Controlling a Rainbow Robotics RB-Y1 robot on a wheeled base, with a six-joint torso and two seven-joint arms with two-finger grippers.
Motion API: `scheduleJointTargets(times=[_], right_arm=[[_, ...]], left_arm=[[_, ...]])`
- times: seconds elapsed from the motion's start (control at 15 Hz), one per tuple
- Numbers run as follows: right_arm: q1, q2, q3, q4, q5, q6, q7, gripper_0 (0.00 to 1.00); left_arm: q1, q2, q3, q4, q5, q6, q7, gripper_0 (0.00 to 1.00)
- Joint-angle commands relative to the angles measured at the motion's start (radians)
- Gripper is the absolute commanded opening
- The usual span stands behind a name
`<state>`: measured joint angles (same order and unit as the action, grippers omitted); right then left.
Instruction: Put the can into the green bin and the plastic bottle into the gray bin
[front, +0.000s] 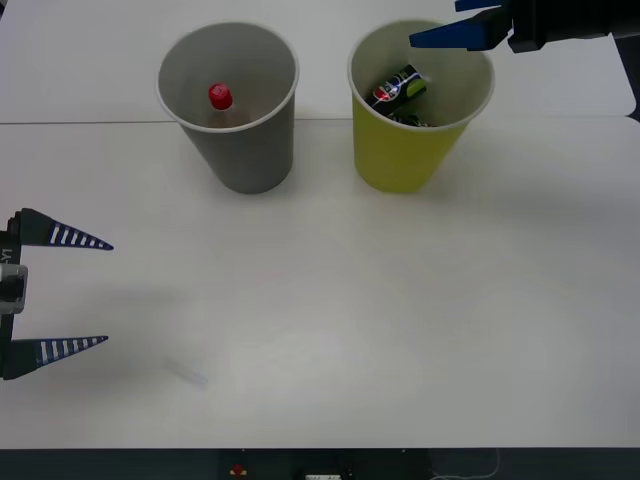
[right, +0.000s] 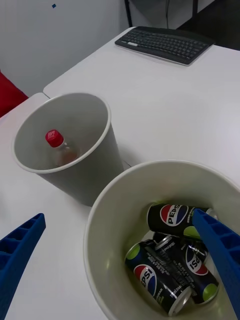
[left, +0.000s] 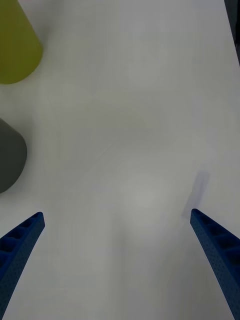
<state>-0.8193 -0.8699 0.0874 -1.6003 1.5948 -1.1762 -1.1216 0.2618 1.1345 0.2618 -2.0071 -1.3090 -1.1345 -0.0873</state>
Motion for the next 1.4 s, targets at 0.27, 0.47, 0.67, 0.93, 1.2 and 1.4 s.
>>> scheduleJointTargets(times=[0.27,0.47,0.67,0.93,1.2,1.4], right_arm=[[0.313,-0.055,-0.155,-0.339,-0.038,0.0,0.049,1.0],[0.459,-0.07,-0.225,-0.449,-0.064,0.0,0.151,1.0],[0.583,-0.075,-0.282,-0.487,-0.13,0.0,0.309,1.0],[0.721,-0.084,-0.334,-0.517,-0.167,0.0,0.476,1.0],[0.835,-0.084,-0.385,-0.517,-0.185,-0.043,0.62,1.0],[0.907,-0.072,-0.42,-0.517,-0.184,-0.071,0.694,1.0]], left_arm=[[0.0,0.0,0.0,0.0,0.0,0.0,0.0,1.0],[0.0,0.0,0.0,0.0,0.0,0.0,0.0,1.0],[0.0,0.0,0.0,0.0,0.0,0.0,0.0,1.0],[0.0,0.0,0.0,0.0,0.0,0.0,0.0,1.0],[0.0,0.0,0.0,0.0,0.0,0.0,0.0,1.0],[0.0,0.0,0.0,0.0,0.0,0.0,0.0,1.0]])
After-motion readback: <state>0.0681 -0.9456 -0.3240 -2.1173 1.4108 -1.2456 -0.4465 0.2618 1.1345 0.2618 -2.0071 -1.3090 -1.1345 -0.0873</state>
